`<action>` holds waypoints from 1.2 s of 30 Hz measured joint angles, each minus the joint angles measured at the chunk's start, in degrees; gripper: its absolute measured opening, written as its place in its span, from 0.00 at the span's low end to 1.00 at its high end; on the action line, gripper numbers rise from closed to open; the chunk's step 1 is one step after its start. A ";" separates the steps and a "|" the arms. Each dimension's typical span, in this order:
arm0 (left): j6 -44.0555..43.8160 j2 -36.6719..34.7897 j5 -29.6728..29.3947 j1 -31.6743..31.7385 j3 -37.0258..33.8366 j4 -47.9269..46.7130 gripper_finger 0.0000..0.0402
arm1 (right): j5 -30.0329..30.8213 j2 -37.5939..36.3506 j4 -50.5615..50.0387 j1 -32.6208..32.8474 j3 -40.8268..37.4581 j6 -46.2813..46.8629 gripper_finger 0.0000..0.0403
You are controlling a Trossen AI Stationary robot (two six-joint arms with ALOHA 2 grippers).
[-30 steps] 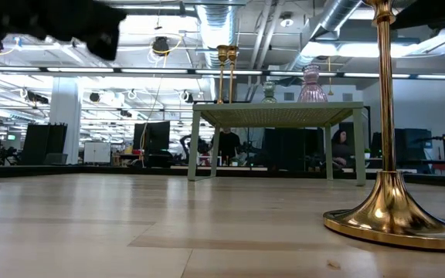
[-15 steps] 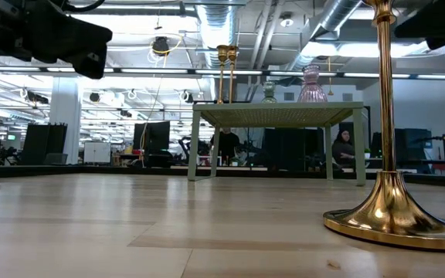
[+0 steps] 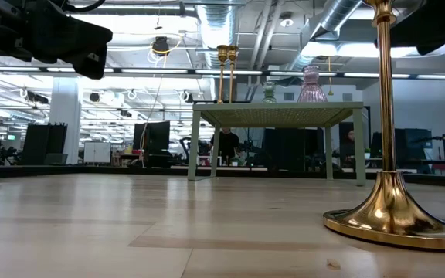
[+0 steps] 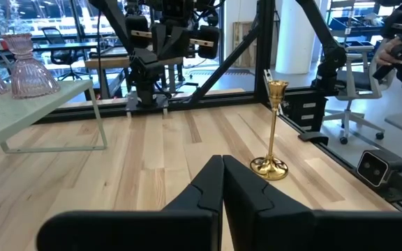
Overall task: Pick & Place candle stick holders
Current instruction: Put the golden candle holder on the shelf aligned with the other golden candle holders
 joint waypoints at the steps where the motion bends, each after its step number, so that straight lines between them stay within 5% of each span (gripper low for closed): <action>1: -0.02 0.00 0.00 0.01 0.00 0.02 0.02 | -0.02 0.00 0.00 -0.33 0.00 0.01 0.00; 28: -0.44 0.09 0.02 0.02 0.04 0.43 0.02 | -0.53 0.04 0.88 -2.00 -0.02 3.44 0.00; 36: -0.05 0.09 1.54 0.00 0.07 0.41 0.02 | -17.55 3.30 6.62 -3.83 -0.04 6.61 0.00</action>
